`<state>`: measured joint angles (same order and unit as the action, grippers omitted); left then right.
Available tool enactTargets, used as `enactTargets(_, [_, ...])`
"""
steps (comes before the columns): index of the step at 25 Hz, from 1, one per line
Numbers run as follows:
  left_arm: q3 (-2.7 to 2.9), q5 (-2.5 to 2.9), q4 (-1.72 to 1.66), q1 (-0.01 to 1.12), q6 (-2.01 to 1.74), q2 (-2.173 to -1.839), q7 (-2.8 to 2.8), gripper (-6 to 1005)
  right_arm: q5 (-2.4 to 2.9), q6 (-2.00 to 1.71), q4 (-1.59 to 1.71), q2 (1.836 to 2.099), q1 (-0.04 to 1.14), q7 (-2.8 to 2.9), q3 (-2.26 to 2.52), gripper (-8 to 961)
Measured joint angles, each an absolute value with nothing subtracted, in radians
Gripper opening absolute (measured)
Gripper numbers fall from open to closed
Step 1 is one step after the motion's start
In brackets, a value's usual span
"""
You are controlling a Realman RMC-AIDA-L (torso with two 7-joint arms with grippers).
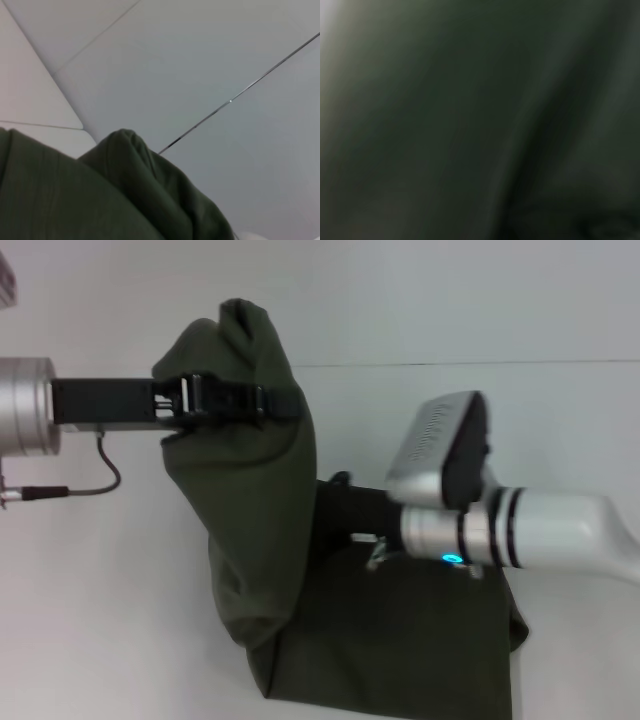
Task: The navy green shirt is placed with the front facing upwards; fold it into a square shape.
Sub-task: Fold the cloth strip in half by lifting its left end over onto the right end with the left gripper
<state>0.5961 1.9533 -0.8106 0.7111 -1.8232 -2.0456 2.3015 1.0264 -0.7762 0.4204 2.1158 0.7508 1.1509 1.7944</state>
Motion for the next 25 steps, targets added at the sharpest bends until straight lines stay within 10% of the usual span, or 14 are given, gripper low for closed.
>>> enactTargets(12, [0.695,1.957,-0.765,0.697,-1.741,-2.065,2.277,76,0.911,-0.821,0.413,2.094,0.582,1.151,1.56,156])
enactTargets(25, [0.883,1.957,-0.74,0.712,-1.621,-2.133,2.265,75,0.918,-1.085,0.361,2.086,0.468,1.138,1.173,596])
